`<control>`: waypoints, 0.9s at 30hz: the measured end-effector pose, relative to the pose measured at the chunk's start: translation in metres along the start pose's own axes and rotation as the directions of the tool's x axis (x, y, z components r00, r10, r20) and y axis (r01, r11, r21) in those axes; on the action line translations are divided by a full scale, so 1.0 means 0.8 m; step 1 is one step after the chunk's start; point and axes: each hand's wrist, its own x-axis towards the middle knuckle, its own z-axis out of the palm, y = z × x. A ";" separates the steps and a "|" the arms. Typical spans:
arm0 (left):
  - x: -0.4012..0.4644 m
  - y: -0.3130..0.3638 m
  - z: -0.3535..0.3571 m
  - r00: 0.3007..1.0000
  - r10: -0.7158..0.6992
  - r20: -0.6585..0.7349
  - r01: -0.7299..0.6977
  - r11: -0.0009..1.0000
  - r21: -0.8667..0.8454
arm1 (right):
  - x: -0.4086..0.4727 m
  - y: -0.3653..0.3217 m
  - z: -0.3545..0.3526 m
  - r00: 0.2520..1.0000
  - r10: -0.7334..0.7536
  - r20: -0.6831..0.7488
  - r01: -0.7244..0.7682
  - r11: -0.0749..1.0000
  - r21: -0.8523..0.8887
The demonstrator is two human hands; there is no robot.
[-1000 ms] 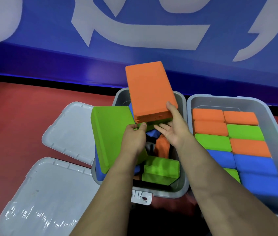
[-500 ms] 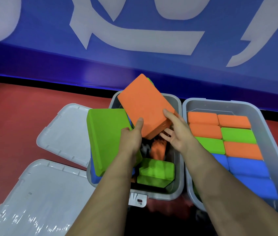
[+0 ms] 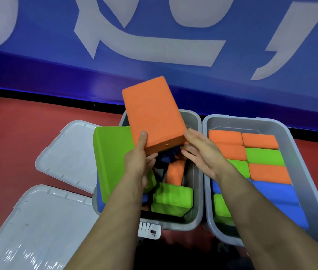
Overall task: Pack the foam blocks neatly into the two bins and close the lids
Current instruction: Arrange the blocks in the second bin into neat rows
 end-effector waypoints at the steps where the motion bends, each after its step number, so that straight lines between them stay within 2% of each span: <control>1: 0.001 0.001 -0.002 0.999 0.014 -0.041 -0.015 1.000 -0.005 | 0.003 0.003 -0.009 0.999 -0.019 -0.047 0.013 0.994 -0.112; 3: 0.003 0.004 -0.005 0.994 0.047 -0.101 -0.051 0.998 -0.031 | 0.008 0.014 -0.022 0.991 -0.070 -0.111 0.023 0.927 -0.374; 5: 0.006 0.007 -0.007 0.985 0.094 -0.145 -0.103 0.993 -0.059 | 0.024 0.029 -0.032 0.992 -0.062 -0.108 -0.005 0.845 -0.535; 9: 0.011 0.010 -0.007 0.969 0.117 -0.216 -0.142 0.984 -0.108 | 0.080 0.055 -0.044 0.996 -0.040 -0.077 -0.047 0.499 -0.865; 10: 0.011 0.010 -0.007 0.967 0.112 -0.229 -0.142 0.983 -0.118 | 0.095 0.059 -0.047 0.997 -0.026 -0.077 -0.057 0.457 -0.888; 13: 0.011 0.011 -0.004 0.962 0.106 -0.253 -0.144 0.980 -0.137 | 0.128 0.063 -0.050 0.991 0.024 -0.131 -0.126 0.473 -0.872; 17: 0.010 0.015 -0.004 0.967 0.098 -0.235 -0.129 0.984 -0.123 | 0.152 0.066 -0.054 0.977 0.121 -0.175 -0.210 0.425 -0.881; 22: 0.006 0.019 -0.006 0.970 0.092 -0.227 -0.118 0.988 -0.104 | 0.149 0.071 -0.045 0.966 0.159 -0.206 -0.240 0.241 -0.940; 24: 0.006 0.018 -0.007 0.971 0.089 -0.222 -0.113 0.989 -0.099 | 0.154 0.073 -0.040 0.971 0.100 -0.215 -0.228 0.143 -0.963; 27: 0.005 0.017 -0.006 0.974 0.086 -0.209 -0.112 0.987 -0.115 | 0.166 0.076 -0.031 0.962 0.127 -0.241 -0.257 0.129 -0.958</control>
